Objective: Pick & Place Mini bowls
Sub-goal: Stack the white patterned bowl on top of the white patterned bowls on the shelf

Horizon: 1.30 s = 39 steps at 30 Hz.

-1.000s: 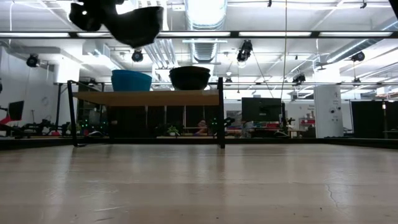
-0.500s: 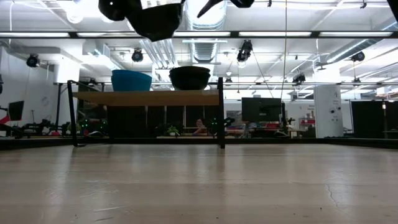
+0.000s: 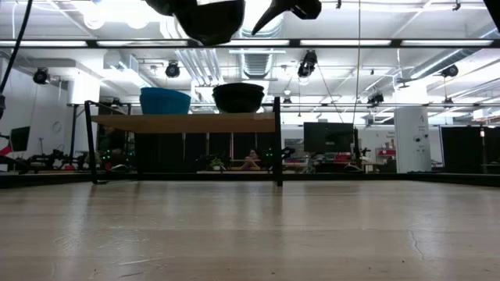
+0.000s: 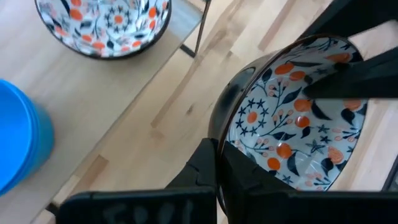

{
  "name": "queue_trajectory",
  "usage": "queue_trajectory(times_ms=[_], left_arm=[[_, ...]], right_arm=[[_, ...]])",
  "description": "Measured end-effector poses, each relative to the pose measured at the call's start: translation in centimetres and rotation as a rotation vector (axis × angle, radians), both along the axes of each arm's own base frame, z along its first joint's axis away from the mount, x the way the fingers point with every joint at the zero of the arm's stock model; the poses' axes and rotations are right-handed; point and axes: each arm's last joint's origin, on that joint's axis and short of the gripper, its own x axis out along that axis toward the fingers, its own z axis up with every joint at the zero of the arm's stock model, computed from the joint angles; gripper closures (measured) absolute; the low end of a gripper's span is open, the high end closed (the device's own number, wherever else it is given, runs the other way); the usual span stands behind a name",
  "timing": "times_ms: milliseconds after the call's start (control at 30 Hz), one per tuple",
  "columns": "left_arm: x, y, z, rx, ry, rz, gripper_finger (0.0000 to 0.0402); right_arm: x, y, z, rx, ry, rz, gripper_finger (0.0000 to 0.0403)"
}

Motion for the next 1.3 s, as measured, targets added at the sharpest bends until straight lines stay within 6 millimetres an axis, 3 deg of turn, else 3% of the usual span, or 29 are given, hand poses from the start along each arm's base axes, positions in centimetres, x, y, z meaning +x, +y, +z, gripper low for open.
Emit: queue_trajectory(times_ms=[167,433,567,800,967,1300], left_arm=[[0.1,0.0,1.0,0.018,-0.017,-0.019,0.0401],[0.2,0.1,1.3,0.027,-0.044,-0.020,0.0399],[0.1,0.1,1.7,0.049,-0.082,-0.055,0.0372],[0.4,0.5,2.4,0.120,-0.151,-0.090,0.0282],[-0.3,0.9,3.9,0.298,-0.170,-0.024,0.0231],[-4.3,0.4,7.7,0.365,-0.308,0.030,0.0216]], right_arm=[[0.0,0.0,0.0,0.010,-0.007,0.003,0.0251],[0.1,-0.5,-0.2,0.023,0.007,0.014,0.0377],[0.1,-1.1,-0.1,0.002,0.012,0.020,0.0385],[0.4,-2.4,0.4,0.018,-0.018,0.073,0.0390],[0.4,-4.0,0.6,0.000,-0.029,0.058,0.0390],[-0.4,-9.7,0.7,0.054,-0.029,0.037,0.0390]])
